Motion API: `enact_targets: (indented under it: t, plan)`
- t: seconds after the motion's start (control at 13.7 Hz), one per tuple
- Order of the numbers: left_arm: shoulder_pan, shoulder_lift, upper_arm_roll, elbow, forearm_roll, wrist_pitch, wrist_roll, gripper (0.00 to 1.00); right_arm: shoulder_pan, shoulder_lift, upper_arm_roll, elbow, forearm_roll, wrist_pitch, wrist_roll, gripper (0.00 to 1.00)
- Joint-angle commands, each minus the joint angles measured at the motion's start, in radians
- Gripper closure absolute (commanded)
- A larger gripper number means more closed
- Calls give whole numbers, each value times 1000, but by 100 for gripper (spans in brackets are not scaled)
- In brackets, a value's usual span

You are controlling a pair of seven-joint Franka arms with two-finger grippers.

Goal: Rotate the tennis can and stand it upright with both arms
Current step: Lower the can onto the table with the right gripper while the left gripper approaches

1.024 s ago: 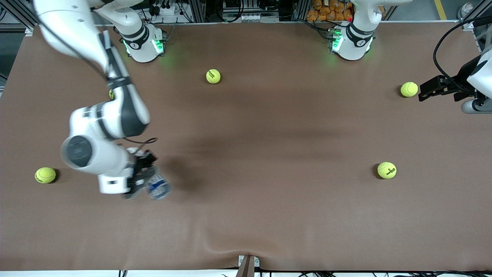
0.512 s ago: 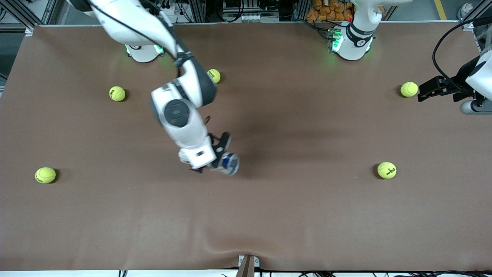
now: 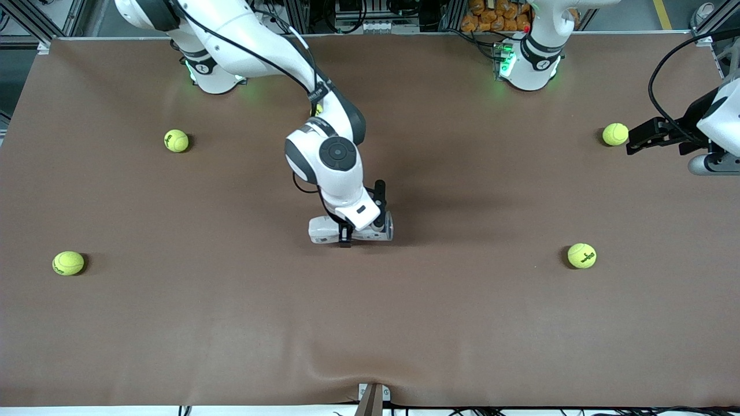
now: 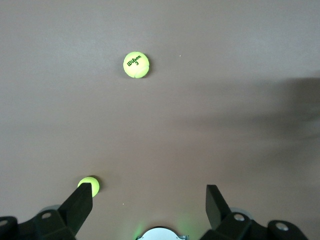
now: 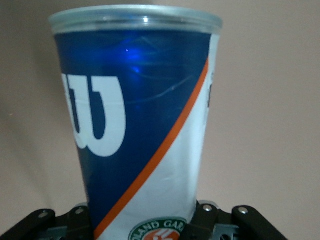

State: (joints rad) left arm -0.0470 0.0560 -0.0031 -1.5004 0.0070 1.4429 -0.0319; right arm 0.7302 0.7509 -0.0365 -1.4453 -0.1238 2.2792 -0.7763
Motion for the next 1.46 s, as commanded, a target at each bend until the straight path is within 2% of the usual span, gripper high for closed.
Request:
enact_targets:
  t: [0.0, 0.22, 0.29, 0.37, 0.66, 0.95, 1.39]
  plan:
    - [1, 2, 0, 8, -10, -1, 13, 0, 21, 45, -11, 9, -48, 36, -20, 47]
    - [4, 2, 0, 11, -10, 1, 15, 0, 41, 82, -13, 13, -68, 80, -12, 47]
    - [3, 2, 0, 11, -10, 1, 15, 0, 41, 94, -14, 13, -74, 95, -11, 43]
    - [4, 2, 2, 11, -10, 1, 15, 0, 41, 102, -14, 14, -74, 108, -5, 0]
    - [12, 1, 2, 11, -9, 1, 21, 0, 40, 73, -16, 14, -73, 95, -6, 0]
    - [10, 7, 0, 11, -10, 13, 20, 0, 43, -4, -11, 13, -66, 31, -8, 0]
    - [15, 74, 3, 14, -148, 49, 20, 0, 43, -145, -11, 13, -53, -92, 5, 0]
